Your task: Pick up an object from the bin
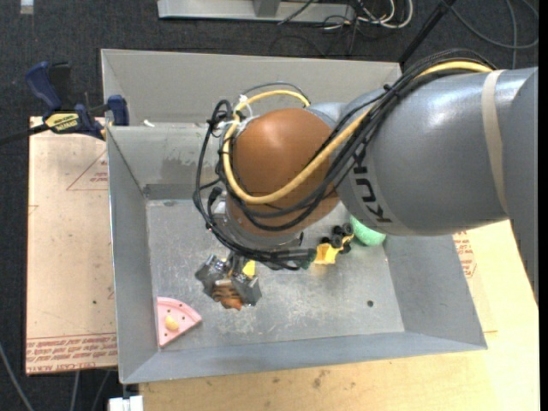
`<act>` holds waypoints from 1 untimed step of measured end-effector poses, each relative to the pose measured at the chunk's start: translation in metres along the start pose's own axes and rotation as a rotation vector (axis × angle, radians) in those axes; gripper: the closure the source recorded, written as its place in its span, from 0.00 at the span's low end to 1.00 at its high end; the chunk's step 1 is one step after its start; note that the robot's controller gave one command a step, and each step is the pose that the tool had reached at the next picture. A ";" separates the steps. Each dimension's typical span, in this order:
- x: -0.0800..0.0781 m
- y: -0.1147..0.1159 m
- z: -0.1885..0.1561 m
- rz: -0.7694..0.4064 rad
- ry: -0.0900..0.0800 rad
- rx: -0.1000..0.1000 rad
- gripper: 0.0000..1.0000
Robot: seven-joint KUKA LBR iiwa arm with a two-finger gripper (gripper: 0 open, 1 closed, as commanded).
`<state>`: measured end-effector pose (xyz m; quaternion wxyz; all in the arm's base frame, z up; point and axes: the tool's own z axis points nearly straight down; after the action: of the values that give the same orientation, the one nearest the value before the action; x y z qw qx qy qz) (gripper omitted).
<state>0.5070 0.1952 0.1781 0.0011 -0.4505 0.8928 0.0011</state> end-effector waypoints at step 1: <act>0.003 -0.012 -0.044 -0.008 0.005 -0.004 1.00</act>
Offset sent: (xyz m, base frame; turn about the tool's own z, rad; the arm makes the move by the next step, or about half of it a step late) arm 0.0522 0.0036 0.1149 0.0286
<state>0.5149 0.1853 0.2215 -0.0020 -0.4539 0.8910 0.0016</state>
